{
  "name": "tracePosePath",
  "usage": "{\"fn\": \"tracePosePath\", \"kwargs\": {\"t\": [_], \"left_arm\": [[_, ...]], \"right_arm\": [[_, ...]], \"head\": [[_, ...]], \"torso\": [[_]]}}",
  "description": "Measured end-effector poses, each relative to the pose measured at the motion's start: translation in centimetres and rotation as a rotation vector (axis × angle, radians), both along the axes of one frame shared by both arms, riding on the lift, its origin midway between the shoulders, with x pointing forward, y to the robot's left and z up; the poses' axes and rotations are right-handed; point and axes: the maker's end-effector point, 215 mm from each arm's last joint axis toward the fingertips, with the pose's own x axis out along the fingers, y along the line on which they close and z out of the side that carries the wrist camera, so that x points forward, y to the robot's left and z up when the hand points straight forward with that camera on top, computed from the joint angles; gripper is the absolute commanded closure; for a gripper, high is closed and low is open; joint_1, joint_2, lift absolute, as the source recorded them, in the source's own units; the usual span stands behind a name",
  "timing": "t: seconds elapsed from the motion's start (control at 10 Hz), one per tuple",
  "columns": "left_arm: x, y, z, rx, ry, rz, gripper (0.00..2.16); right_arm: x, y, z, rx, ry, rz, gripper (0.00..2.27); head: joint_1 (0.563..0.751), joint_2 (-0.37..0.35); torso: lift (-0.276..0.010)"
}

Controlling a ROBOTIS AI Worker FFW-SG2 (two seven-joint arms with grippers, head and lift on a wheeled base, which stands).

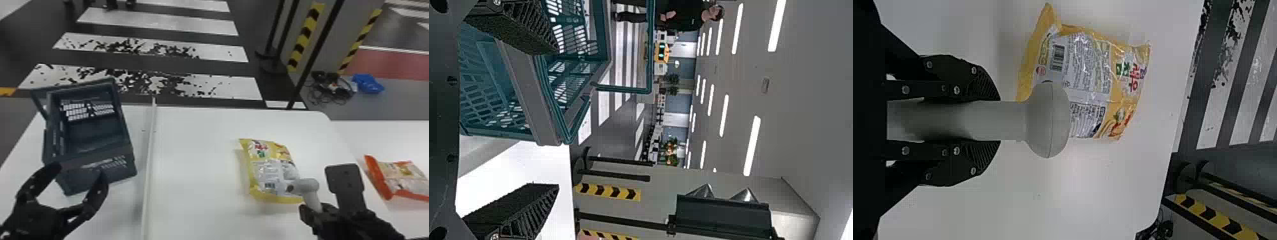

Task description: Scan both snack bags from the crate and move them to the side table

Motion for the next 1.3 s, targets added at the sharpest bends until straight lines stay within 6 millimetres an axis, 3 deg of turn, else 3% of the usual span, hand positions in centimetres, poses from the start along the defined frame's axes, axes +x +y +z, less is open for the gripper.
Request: {"fn": "tracePosePath", "kwargs": {"t": [0.3, 0.6, 1.3], "left_arm": [[0.1, 0.0, -0.1, 0.000, 0.001, 0.000, 0.04], [0.1, 0.0, -0.1, 0.000, 0.002, 0.000, 0.04], [0.0, 0.1, -0.1, -0.001, -0.001, 0.003, 0.04]], "right_arm": [[0.7, 3.9, 0.1, 0.018, -0.008, 0.056, 2.23], [1.5, 5.6, -0.2, 0.017, -0.008, 0.080, 2.23], [2.1, 5.4, -0.9, 0.006, -0.004, 0.081, 2.23]], "head": [[0.695, -0.067], [0.695, -0.039], [0.695, -0.036]], "torso": [[-0.099], [-0.099], [-0.099]]}}
